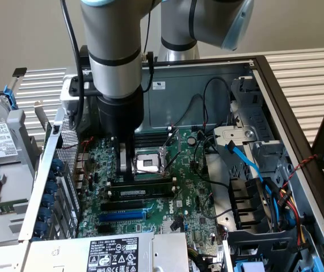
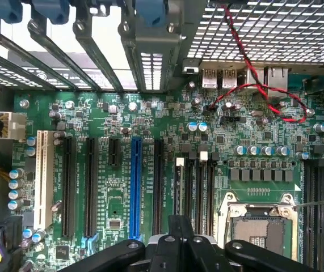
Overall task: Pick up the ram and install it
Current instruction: 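Press down the ram until it locks into place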
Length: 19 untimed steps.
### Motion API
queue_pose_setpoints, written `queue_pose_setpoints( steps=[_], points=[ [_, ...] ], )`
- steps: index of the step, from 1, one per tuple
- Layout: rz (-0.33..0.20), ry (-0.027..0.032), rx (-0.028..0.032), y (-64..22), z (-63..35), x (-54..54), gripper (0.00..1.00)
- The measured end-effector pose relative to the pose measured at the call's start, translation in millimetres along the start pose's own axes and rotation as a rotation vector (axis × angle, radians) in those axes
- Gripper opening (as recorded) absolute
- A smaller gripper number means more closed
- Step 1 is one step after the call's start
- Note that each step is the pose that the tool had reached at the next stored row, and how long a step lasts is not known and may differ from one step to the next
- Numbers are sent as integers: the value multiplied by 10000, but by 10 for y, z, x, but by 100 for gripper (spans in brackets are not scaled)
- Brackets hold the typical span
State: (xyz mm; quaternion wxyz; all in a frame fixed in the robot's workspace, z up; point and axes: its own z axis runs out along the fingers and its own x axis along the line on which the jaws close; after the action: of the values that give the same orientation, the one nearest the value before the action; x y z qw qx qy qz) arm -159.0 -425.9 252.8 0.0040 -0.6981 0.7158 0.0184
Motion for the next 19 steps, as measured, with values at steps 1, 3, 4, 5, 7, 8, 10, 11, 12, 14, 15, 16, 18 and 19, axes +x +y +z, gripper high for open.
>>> queue_pose_setpoints(
  steps=[1,3,4,5,7,8,10,11,12,14,15,16,18,19],
  points=[
    [0,-9,-2,-13,-24,-1,11],
    [-1,-97,-1,-70,-34,-4,11],
    [-2,-137,-5,-111,-36,-4,11],
    [-3,-172,-5,-149,-37,-4,11],
    [-3,-223,-6,-202,-38,-4,11],
    [-5,-235,-6,-229,-38,-2,11],
    [-2,-238,-11,-239,-39,3,11],
    [-1,-239,-11,-239,-39,3,11],
    [-1,-240,-11,-239,-39,2,11],
    [-1,-239,-11,-239,-39,2,11],
    [-1,-239,-12,-239,-39,2,11],
    [-1,-239,-11,-239,-39,3,11],
    [-1,-239,-11,-239,-39,3,11],
    [-1,-240,-11,-239,-39,2,11]
  ],
)
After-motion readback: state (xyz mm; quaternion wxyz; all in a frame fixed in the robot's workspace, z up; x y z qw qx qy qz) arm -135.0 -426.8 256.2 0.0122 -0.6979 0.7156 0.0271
